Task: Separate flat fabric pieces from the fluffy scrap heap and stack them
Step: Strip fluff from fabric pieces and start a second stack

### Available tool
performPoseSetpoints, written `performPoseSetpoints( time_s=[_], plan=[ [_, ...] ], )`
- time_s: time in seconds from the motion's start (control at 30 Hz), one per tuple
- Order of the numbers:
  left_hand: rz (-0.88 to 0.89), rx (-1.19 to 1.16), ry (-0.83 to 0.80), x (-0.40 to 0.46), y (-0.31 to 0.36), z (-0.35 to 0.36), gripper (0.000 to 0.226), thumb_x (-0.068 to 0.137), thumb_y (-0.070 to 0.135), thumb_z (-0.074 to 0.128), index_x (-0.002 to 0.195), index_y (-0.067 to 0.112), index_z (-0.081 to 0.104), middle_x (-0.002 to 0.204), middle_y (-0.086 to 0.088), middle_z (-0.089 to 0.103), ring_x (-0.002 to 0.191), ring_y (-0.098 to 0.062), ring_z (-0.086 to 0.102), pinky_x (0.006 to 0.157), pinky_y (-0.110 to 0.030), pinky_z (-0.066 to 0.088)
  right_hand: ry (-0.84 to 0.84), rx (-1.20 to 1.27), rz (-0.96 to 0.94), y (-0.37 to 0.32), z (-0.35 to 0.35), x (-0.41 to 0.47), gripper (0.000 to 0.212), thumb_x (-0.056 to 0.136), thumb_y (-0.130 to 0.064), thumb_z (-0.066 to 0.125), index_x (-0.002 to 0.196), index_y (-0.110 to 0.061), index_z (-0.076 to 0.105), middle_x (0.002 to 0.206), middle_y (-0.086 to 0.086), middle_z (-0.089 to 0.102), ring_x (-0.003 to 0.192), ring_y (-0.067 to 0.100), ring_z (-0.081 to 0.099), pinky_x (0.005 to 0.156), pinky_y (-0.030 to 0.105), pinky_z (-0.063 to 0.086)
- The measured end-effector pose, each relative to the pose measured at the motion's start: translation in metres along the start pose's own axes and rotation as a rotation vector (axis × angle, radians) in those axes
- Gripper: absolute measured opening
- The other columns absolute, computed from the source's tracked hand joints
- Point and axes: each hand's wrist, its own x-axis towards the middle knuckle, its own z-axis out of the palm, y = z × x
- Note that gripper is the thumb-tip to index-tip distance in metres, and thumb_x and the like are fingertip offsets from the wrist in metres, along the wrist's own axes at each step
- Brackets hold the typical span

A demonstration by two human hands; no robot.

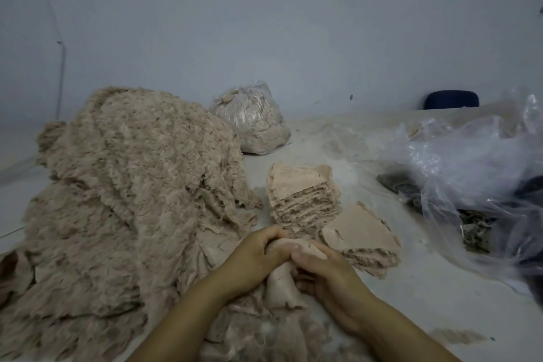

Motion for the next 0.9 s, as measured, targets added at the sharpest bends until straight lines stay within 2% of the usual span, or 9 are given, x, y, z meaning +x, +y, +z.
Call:
performPoseSetpoints(
  time_s=[0.1,0.23,0.3,0.37,0.4,0.53,0.67,0.8,0.9],
  plan=[
    [-0.03,-0.172,0.01,0.001,0.001,0.001,0.024,0.085,0.039,0.062,0.075,0.019,0.052,0.063,0.019,0.053,0.061,0.002,0.047,0.056,-0.014,0.038,0.04,0.031,-0.069,0.003,0.0,0.003,0.03,0.073,-0.019,0.072,0.099,-0.004,0.072,0.075,0.014,0.061,0.063,0.018,0.056,0.056,0.027,0.05],
    [-0.135,-0.435,0.047,0.002,0.0,-0.003,0.028,0.081,0.039,0.067,0.079,0.013,0.056,0.073,-0.001,0.058,0.07,-0.013,0.055,0.062,-0.02,0.044,0.085,-0.066,-0.155,0.008,0.001,0.006,0.042,0.072,-0.024,0.07,0.105,0.0,0.064,0.057,0.008,0.056,0.045,0.013,0.048,0.043,0.022,0.04],
    [-0.133,-0.39,0.06,0.003,-0.006,0.0,0.018,0.08,0.028,0.072,0.09,0.014,0.065,0.079,0.0,0.063,0.075,-0.011,0.058,0.067,-0.02,0.047,0.074,-0.039,-0.163,0.009,-0.001,0.009,0.035,0.075,-0.023,0.071,0.103,-0.003,0.067,0.08,0.011,0.071,0.067,0.019,0.067,0.059,0.029,0.054],
    [-0.113,-0.4,0.081,0.003,-0.009,0.005,0.012,0.077,0.022,0.072,0.088,0.017,0.07,0.08,0.0,0.067,0.075,-0.01,0.061,0.067,-0.02,0.049,0.083,-0.097,-0.182,0.008,-0.001,0.013,0.03,0.08,-0.026,0.069,0.103,-0.006,0.068,0.1,0.018,0.072,0.093,0.032,0.069,0.083,0.044,0.056],
    [-0.106,-0.419,0.1,0.003,-0.01,0.006,0.009,0.075,0.025,0.07,0.081,0.019,0.071,0.077,0.001,0.067,0.073,-0.009,0.061,0.064,-0.02,0.049,0.124,-0.128,-0.202,0.007,0.0,0.014,0.031,0.079,-0.028,0.068,0.101,-0.007,0.068,0.099,0.017,0.072,0.093,0.033,0.068,0.084,0.046,0.055],
    [-0.102,-0.378,0.154,0.004,-0.007,0.005,0.017,0.077,0.03,0.065,0.064,0.02,0.063,0.06,0.007,0.056,0.058,-0.006,0.049,0.054,-0.016,0.04,0.306,-0.161,-0.278,0.005,0.002,0.018,0.01,0.092,-0.016,0.058,0.095,-0.013,0.068,0.087,0.007,0.072,0.079,0.019,0.068,0.071,0.03,0.055],
    [-0.083,-0.153,0.231,0.006,-0.014,0.007,0.038,0.091,0.021,0.058,0.057,0.016,0.041,0.052,0.009,0.033,0.049,-0.004,0.03,0.05,-0.02,0.028,0.401,-0.228,-0.31,0.007,0.001,0.016,0.013,0.095,-0.017,0.054,0.089,-0.015,0.066,0.084,0.005,0.068,0.075,0.008,0.064,0.067,0.019,0.052],
    [0.021,-0.014,0.219,0.008,-0.017,0.011,0.034,0.093,0.014,0.055,0.06,0.022,0.05,0.055,0.014,0.043,0.055,-0.001,0.039,0.055,-0.019,0.033,0.215,-0.3,-0.241,0.006,0.002,0.009,0.025,0.078,-0.042,0.067,0.092,-0.022,0.07,0.085,-0.013,0.074,0.081,0.001,0.068,0.064,0.01,0.051],
    [0.066,-0.031,0.262,0.006,-0.014,0.015,0.027,0.089,0.02,0.059,0.062,0.02,0.059,0.058,0.015,0.051,0.057,0.001,0.045,0.057,-0.016,0.037,0.114,-0.328,-0.137,0.002,0.0,0.004,0.028,0.068,-0.034,0.079,0.084,-0.011,0.074,0.085,0.004,0.076,0.081,0.017,0.072,0.065,0.023,0.056]
  ],
)
